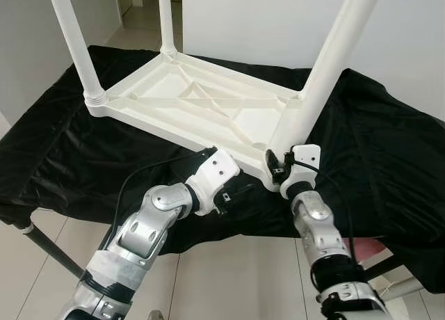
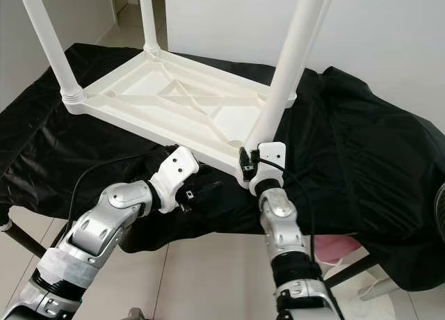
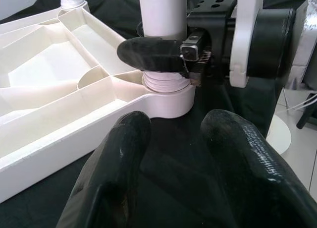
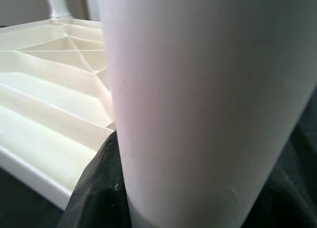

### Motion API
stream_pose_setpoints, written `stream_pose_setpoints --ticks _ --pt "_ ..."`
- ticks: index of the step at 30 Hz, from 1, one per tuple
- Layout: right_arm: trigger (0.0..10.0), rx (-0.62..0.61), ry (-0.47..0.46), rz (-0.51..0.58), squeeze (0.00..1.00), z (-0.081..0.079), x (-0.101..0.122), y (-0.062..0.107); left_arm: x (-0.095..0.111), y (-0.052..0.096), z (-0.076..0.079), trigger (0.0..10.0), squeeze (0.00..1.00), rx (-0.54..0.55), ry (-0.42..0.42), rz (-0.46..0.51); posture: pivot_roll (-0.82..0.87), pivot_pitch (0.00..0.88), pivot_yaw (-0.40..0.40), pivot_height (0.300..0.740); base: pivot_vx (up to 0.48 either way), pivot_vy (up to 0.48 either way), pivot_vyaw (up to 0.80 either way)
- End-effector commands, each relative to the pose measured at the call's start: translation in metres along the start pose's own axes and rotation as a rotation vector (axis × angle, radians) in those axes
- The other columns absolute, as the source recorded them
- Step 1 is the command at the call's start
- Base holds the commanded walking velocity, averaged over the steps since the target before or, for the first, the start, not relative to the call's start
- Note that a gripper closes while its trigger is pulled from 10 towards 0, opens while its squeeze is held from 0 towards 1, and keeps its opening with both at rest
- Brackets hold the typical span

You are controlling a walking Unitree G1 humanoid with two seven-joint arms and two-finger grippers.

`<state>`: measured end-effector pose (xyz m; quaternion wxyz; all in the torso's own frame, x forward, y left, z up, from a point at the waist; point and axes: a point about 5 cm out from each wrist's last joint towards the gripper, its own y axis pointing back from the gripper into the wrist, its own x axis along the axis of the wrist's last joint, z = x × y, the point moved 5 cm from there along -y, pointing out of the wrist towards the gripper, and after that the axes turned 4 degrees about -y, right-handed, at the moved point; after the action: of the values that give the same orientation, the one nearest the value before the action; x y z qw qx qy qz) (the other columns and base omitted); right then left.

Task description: Building children table

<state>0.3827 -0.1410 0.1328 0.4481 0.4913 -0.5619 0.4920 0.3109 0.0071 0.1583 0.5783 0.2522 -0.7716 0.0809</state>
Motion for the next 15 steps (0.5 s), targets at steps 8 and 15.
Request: stream_pose_setpoints --ticks 8,15 --pt "10.0 -0.113 -0.023 -0.026 0.0 -0.003 -0.007 0.007 0.001 -0.001 0.004 10.0 0.0 -0.018 0.006 0.002 0.03 0.045 -0.059 0.74 0.0 0.0 0.0" --pt "10.0 -0.13 -0.014 -0.018 0.0 -0.004 -0.004 0.007 0.001 -0.001 0.003 10.0 0.0 -0.014 0.004 0.0 0.03 0.044 -0.059 0.74 0.0 0.0 0.0"
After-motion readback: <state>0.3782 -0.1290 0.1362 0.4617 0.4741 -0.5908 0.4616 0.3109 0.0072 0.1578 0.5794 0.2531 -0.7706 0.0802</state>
